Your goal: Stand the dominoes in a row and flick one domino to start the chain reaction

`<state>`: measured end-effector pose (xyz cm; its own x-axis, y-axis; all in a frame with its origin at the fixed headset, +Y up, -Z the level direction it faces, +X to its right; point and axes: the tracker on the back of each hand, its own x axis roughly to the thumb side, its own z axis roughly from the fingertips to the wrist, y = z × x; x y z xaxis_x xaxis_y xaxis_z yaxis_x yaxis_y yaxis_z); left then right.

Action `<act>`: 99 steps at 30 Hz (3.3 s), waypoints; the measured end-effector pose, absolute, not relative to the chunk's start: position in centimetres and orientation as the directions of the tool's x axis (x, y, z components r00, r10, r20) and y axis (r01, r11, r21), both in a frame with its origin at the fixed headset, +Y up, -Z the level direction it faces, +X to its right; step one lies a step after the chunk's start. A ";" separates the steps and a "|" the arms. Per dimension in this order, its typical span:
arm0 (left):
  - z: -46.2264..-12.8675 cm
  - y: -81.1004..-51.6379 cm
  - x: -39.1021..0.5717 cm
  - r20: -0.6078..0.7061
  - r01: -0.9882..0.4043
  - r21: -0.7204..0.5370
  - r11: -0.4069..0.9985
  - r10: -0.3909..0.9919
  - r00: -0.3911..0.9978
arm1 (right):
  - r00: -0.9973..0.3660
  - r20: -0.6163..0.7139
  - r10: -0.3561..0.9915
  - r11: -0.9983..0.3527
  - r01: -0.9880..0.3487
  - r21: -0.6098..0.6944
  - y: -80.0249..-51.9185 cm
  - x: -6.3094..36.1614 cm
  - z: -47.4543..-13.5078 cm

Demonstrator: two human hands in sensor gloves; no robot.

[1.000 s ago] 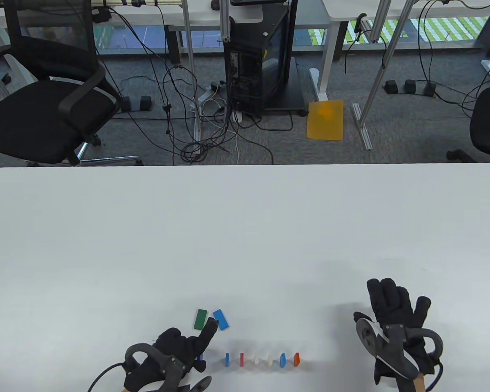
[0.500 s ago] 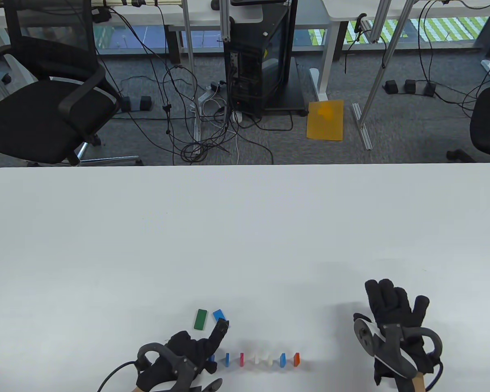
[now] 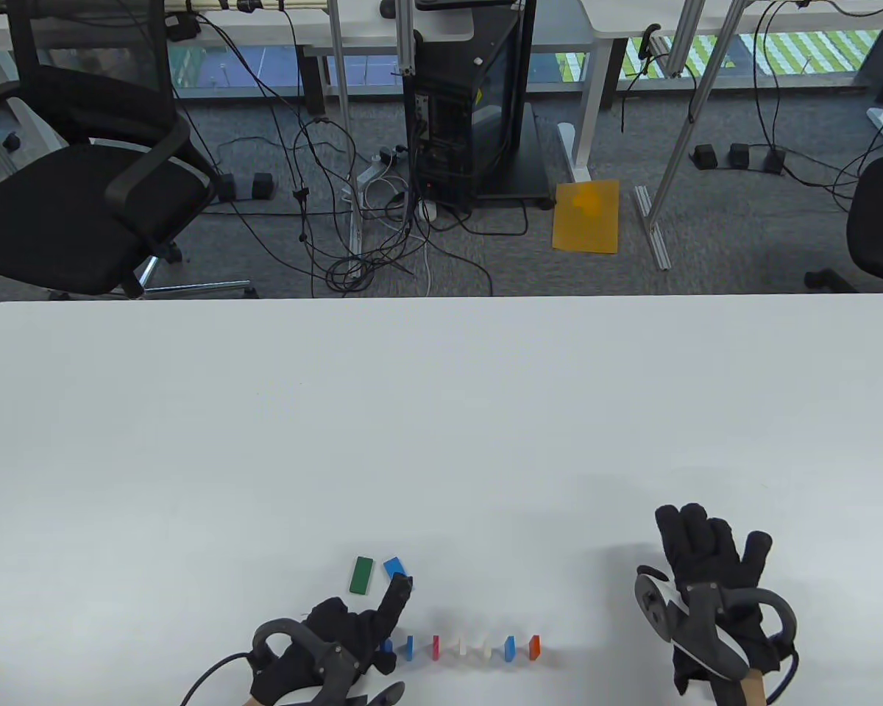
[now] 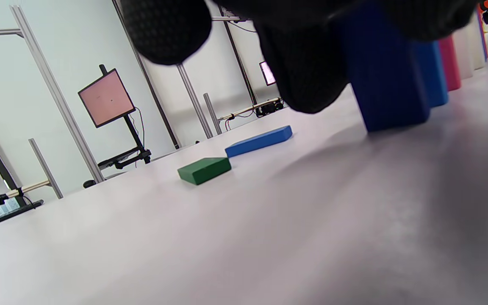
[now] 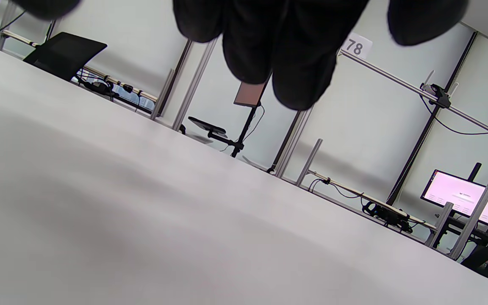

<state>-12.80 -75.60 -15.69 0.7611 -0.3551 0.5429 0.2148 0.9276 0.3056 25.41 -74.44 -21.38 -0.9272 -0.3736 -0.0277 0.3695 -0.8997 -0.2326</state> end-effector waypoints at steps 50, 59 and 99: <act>-15.5 -75.7 -12.8 0.542 0.247 0.320 0.915 -0.390 0.744 | -0.914 -0.021 -0.405 -0.891 0.400 -0.213 -74.6 25.2 -21.4; -15.4 -75.6 -12.8 0.532 0.249 0.328 0.911 -0.395 0.749 | -0.913 -0.020 -0.407 -0.891 0.402 -0.212 -74.6 25.2 -21.4; -23.3 -75.7 -16.2 0.253 0.276 0.069 0.959 -0.285 0.925 | -0.908 -0.040 -0.417 -0.885 0.416 -0.210 -74.5 25.5 -21.4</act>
